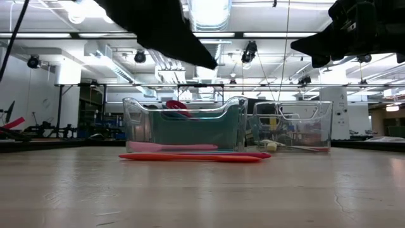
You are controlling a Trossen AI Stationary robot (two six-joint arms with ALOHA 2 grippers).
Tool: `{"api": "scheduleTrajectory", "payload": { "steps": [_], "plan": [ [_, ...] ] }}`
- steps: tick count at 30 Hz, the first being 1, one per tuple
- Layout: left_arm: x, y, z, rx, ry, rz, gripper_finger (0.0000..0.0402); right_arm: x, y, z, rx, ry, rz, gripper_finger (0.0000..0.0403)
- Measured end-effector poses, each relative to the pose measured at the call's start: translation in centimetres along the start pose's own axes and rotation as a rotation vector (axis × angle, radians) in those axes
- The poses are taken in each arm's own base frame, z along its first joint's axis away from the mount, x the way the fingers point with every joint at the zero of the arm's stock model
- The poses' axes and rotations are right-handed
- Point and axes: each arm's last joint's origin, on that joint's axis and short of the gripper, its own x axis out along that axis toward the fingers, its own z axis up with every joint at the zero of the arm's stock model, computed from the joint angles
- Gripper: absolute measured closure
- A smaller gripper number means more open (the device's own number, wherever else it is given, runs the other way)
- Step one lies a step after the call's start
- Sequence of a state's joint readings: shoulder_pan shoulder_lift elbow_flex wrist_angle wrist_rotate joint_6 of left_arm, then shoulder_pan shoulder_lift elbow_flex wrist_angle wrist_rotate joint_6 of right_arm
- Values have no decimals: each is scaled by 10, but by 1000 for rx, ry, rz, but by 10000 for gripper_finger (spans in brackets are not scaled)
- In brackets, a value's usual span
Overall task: Pick & Place Kitchen Items
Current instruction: Put the orange spatula into the left transparent bin
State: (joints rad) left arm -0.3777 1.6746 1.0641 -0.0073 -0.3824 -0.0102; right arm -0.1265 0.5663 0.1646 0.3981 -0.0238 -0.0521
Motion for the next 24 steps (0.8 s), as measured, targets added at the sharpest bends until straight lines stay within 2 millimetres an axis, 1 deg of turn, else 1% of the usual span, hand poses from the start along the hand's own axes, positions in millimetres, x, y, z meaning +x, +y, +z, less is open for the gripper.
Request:
{"api": "scheduleTrajectory", "payload": {
  "steps": [5, 7, 13, 18, 20, 24],
  "plan": [
    [26, -5, -18, 34, 63, 10, 231, 0, 0, 0, 0, 0, 0, 394],
    [36, -8, -22, 34, 68, 13, 231, 0, 0, 0, 0, 0, 0, 394],
    [60, -10, -20, 44, 66, 24, 231, 0, 0, 0, 0, 0, 0, 394],
    [77, -8, -11, 29, 61, 14, 231, 0, 0, 0, 0, 0, 0, 394],
    [85, -7, -13, 26, 73, 2, 231, 0, 0, 0, 0, 0, -1, 394],
    [97, -6, -22, 41, 152, 7, 231, 0, 0, 0, 0, 1, 0, 394]
  ]
}}
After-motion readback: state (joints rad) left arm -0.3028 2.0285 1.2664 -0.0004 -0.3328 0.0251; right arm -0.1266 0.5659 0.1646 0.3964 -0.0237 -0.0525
